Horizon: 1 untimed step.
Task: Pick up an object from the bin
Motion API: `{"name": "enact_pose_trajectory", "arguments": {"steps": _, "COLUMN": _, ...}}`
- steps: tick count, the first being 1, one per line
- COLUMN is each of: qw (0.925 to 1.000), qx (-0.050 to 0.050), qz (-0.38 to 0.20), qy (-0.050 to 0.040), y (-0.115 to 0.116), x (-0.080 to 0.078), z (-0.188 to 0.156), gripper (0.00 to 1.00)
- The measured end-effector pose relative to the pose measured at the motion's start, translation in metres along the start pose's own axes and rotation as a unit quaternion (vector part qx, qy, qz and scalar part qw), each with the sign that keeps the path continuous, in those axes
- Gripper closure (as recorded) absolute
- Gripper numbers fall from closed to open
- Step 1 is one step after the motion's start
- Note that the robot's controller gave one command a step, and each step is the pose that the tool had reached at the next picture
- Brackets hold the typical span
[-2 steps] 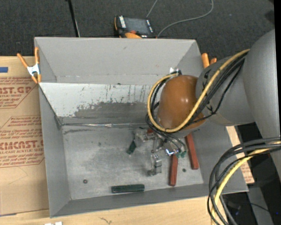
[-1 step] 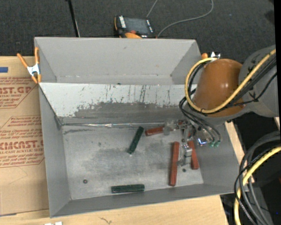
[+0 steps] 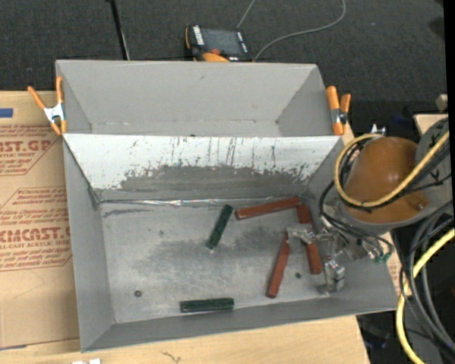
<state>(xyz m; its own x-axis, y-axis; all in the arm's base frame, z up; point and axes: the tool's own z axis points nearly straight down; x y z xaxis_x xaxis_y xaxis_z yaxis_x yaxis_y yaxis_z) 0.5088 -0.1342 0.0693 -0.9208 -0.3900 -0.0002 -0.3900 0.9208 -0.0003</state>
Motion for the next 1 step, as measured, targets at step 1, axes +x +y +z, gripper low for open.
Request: {"name": "enact_pose_trajectory", "arguments": {"steps": 1, "qw": 0.9783, "qx": -0.001, "qz": -0.207, "qy": -0.0014, "y": 0.0086, "x": -0.0491, "z": -0.0208, "gripper": 0.00}}
